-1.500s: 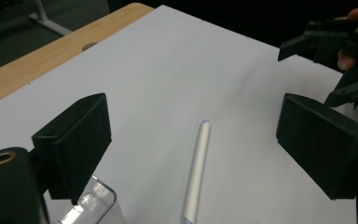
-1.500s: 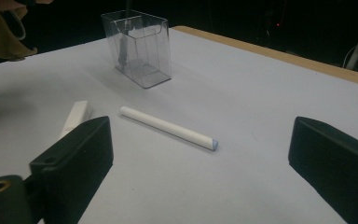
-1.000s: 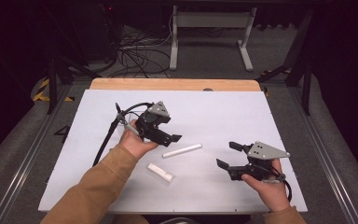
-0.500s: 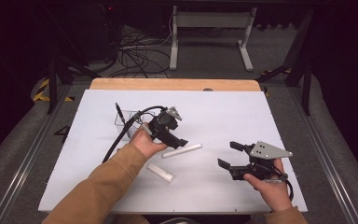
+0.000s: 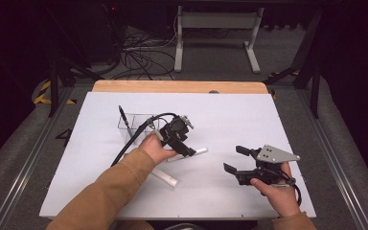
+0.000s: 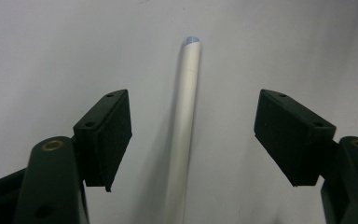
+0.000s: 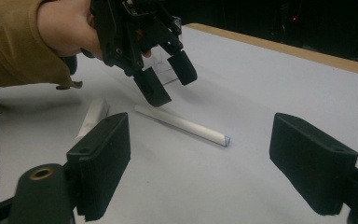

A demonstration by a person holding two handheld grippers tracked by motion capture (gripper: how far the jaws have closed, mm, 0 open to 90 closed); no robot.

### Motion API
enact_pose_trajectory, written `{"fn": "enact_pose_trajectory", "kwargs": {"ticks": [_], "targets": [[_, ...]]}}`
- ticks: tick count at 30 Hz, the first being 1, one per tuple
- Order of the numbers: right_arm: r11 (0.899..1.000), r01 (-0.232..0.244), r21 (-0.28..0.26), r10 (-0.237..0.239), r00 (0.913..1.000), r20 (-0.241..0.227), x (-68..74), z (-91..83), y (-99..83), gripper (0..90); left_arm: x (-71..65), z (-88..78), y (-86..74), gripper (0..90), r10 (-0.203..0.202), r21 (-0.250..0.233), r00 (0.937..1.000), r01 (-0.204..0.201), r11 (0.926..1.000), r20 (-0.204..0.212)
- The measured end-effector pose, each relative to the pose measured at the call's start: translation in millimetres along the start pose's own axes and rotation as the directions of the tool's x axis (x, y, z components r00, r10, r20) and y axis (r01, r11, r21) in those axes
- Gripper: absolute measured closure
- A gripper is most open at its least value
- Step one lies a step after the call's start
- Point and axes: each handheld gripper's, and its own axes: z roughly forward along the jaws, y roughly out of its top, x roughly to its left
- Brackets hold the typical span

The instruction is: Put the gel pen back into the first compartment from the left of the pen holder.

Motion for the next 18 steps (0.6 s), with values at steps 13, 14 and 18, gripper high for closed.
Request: {"fn": "enact_pose_trajectory", "kwargs": {"ticks": [13,14,18], "targets": [[1.000,-0.002,-0.003,0.002,1.0000,-0.009,-0.7,-0.3,-0.2,21.2,-6.2,19.2,6.8,42.3,0.104,0.118,0.9934,-0.098,0.9881,-0.048],[1.000,-0.003,-0.002,0.003,1.0000,-0.008,-0.8,-0.2,-0.4,21.2,-7.0,20.9,7.6,43.8,0.114,0.126,0.9922,-0.108,0.9862,-0.049],[1.000,0.001,0.000,-0.001,0.9999,-0.010,-0.6,0.4,-0.7,21.2,-9.4,26.9,10.0,50.6,0.127,0.157,0.9897,-0.115,0.9808,-0.066]]}}
